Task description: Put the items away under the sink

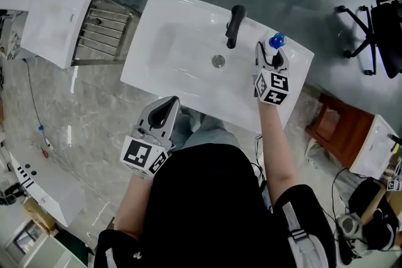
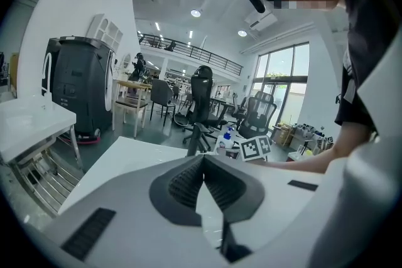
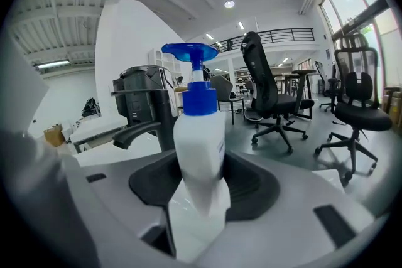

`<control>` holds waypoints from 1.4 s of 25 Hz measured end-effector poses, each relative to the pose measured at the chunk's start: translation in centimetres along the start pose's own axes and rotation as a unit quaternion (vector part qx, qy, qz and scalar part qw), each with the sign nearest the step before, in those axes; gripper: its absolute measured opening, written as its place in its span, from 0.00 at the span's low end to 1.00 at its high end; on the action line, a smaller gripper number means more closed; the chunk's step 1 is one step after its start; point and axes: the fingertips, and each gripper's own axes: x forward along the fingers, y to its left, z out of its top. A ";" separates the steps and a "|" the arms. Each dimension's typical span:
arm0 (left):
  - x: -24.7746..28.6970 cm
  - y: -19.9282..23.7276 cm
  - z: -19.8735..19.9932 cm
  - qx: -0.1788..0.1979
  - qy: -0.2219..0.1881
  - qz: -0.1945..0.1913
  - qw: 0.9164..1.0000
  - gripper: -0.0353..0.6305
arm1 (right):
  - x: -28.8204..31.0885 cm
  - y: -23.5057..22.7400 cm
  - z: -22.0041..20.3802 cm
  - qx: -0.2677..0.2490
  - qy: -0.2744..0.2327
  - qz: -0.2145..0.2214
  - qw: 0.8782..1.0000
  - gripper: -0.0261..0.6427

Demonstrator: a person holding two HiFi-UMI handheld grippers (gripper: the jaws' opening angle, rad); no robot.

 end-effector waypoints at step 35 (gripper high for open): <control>-27.5 17.1 -9.5 -0.062 -0.086 0.059 0.993 0.09 | -12.0 34.3 0.8 -0.060 0.017 0.129 0.990 0.35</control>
